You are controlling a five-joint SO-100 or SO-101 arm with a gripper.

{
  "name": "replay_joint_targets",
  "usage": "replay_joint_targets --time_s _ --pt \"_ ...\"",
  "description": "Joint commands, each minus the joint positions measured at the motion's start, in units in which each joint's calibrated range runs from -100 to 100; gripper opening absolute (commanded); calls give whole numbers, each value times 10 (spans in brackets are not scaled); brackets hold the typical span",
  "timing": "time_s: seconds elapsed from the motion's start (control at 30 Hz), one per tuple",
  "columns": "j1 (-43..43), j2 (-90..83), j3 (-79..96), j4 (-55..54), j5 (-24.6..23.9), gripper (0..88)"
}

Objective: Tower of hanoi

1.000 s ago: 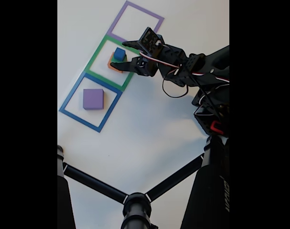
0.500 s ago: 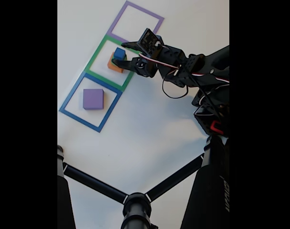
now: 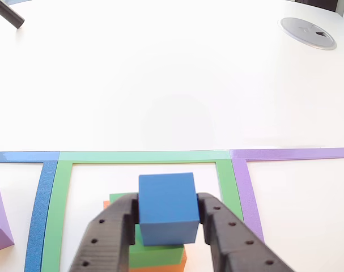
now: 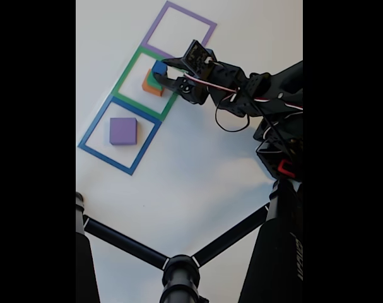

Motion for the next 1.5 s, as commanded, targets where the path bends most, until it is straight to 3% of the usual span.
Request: replay_joint_targets --time_s 0.0,0.17,0.43,0.63,0.97,1.17,1.47 --pt "-5 -3 -2 -11 2 39" --pt "-10 -42 -29 42 2 40" --pt "-19 -227 -220 479 2 21" --pt "-4 -267 -422 800 2 20" --pt "-28 -261 -696 1128 2 19" --pt "-92 -261 -798 1226 2 18" --pt "-178 -286 -824 1265 2 16"
